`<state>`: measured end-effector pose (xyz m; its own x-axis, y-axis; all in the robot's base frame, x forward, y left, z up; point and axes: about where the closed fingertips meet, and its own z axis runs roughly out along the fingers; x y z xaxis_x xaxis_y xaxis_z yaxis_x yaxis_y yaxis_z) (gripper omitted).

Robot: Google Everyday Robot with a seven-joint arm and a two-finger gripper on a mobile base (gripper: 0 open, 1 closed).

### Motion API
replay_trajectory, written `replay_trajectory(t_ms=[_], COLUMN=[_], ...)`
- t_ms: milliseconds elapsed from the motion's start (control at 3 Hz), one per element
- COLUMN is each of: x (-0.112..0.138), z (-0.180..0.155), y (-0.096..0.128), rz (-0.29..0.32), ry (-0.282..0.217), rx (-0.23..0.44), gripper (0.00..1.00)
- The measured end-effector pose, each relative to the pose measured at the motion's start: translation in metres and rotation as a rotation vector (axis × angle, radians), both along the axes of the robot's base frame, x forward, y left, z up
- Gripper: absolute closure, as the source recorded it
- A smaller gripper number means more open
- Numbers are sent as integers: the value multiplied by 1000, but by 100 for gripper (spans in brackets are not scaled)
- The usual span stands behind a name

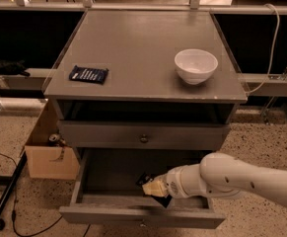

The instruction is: Place rxbar chocolate into middle drawer

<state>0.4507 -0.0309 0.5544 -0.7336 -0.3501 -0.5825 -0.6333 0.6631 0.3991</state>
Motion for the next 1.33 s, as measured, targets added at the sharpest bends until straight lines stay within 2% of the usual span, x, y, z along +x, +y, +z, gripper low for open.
replay_trajectory(t_ms=[333, 667, 1000, 1333], x=[7, 25, 48, 70], z=[-20, -48, -71, -86], y=[1, 2, 2, -3], rz=[-17, -42, -45, -43], ry=[15, 45, 40, 9], rx=[-16, -40, -65, -82], gripper=[100, 100, 100, 100])
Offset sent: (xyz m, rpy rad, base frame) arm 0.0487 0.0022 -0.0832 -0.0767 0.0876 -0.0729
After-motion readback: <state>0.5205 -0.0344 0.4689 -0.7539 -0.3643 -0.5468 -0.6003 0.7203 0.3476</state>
